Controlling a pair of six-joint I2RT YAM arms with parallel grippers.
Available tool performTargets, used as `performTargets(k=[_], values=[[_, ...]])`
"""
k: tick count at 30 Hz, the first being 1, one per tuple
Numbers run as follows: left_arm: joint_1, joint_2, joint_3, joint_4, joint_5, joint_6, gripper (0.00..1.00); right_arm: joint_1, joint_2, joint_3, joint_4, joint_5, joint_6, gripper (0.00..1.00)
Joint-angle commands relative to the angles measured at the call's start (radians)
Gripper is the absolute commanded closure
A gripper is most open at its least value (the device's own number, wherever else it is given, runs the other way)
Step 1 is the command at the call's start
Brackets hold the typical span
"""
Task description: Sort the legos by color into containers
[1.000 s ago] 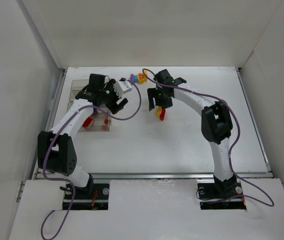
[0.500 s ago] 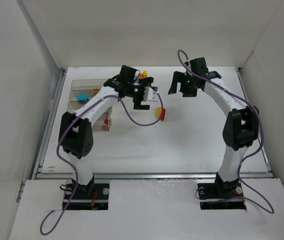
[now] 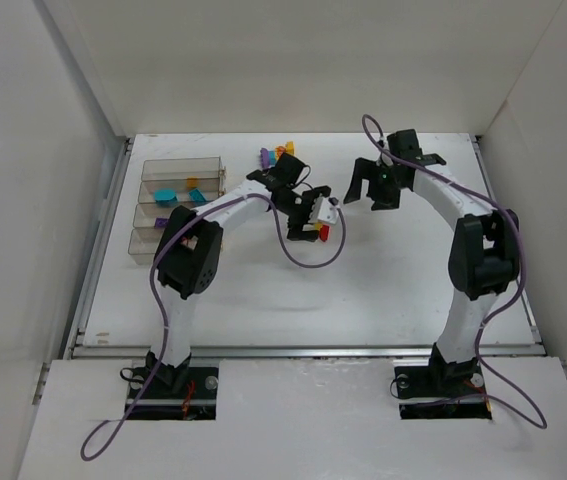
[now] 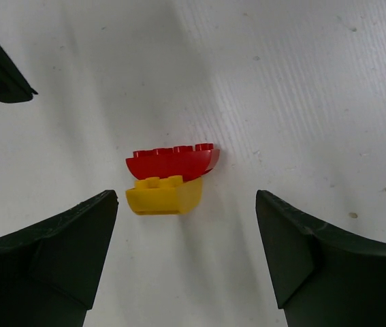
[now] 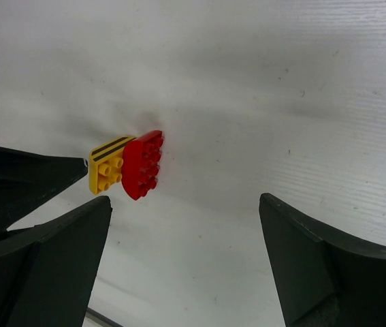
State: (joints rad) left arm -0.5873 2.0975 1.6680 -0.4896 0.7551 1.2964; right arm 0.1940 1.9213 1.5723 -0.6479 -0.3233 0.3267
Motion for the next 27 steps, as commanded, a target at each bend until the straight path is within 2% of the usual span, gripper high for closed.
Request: performTargets(k=[1, 5, 14, 17, 18, 22, 27], values=[[0.000, -0.001, 0.050, 0.062, 0.010, -0.083, 0.21, -0.001, -0.036, 0.002, 0.054, -0.031, -0.032, 0.05], [-0.009, 0.022, 0.050, 0.095, -0.026, -0.144, 0.29, -0.001, -0.027, -0.008, 0.054, -0.031, -0.032, 0.06], [-0.019, 0.052, 0.050, 0.126, -0.063, -0.154, 0.42, -0.001, -0.027, -0.008, 0.054, -0.040, -0.051, 0.06], [-0.019, 0.061, 0.061, 0.126, -0.063, -0.154, 0.54, -0.001, -0.027, -0.008, 0.045, -0.040, -0.051, 0.08], [-0.019, 0.061, 0.061, 0.117, -0.072, -0.164, 0.67, -0.001, -0.027, -0.008, 0.045, -0.040, -0.051, 0.08], [-0.019, 0.052, 0.070, 0.094, -0.073, -0.175, 1.00, -0.001, -0.018, -0.008, 0.045, -0.040, -0.060, 0.08], [0.000, -0.049, 0.044, 0.103, -0.086, -0.226, 1.00, -0.019, -0.027, -0.008, 0.057, -0.124, -0.083, 0.06]])
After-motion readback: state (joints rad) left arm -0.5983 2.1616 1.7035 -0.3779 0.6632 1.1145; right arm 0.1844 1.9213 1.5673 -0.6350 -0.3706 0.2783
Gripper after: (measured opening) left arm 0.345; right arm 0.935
